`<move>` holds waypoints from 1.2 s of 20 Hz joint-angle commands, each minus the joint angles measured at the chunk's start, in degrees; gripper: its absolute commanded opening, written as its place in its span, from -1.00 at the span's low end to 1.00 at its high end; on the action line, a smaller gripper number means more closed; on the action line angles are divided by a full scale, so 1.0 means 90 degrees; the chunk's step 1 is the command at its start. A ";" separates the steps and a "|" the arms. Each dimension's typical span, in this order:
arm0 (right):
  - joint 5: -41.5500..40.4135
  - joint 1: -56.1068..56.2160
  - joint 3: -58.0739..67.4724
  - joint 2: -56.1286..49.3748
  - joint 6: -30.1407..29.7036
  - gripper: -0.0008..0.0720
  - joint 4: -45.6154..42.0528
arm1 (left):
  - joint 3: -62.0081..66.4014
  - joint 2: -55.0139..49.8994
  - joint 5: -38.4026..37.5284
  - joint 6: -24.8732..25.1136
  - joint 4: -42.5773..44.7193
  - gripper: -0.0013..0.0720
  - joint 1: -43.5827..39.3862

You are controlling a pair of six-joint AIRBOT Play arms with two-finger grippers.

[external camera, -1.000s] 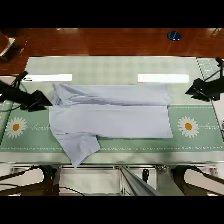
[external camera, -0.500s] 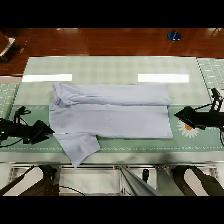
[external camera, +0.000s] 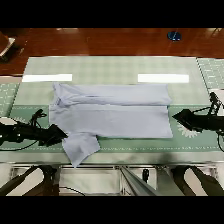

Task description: Fold the shirts.

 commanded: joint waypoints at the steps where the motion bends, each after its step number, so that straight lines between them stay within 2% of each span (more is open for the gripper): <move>1: 0.0036 -0.0376 -0.0012 0.0002 0.0308 0.15 -0.0199 | -0.0075 -0.0027 0.0199 0.0141 -0.0160 -0.65 -0.0396; 2: 0.0231 -0.0634 -0.0015 0.0002 0.0338 0.15 -0.0391 | -0.0075 -0.0027 0.0168 0.0148 -0.0158 -0.92 -0.0393; 6: 0.1547 -0.1168 -0.0112 -0.0112 0.0522 0.15 -0.1834 | -0.0046 -0.0027 0.0170 0.0146 -0.0165 -0.92 -0.0393; 11: 0.1593 -0.0551 -0.0491 -0.0435 0.0510 0.15 -0.1020 | -0.0036 -0.0024 0.0216 0.0146 -0.0209 -0.92 -0.0393; 19: 0.0146 0.0423 -0.0488 -0.1593 0.0444 0.13 0.0165 | -0.0032 -0.0024 0.0221 0.0146 -0.0211 -0.92 -0.0393; 20: -0.0007 0.0508 -0.0488 -0.1690 0.0396 -0.03 0.0347 | -0.0032 -0.0024 0.0240 0.0146 -0.0236 -0.92 -0.0393; 22: -0.0073 0.0610 -0.0406 -0.1744 -0.0039 -0.72 0.0814 | 0.0041 -0.0024 0.0260 0.0148 -0.0374 -0.92 -0.0393; 23: 0.0085 0.0627 -0.0262 -0.1744 -0.0372 -0.90 0.1013 | 0.0180 -0.0022 0.0231 0.0148 -0.0403 -0.92 -0.0391; 24: 0.0338 0.0627 -0.0017 -0.1744 -0.0546 -0.90 0.1047 | 0.0379 -0.0017 0.0143 0.0151 -0.0420 -0.92 -0.0391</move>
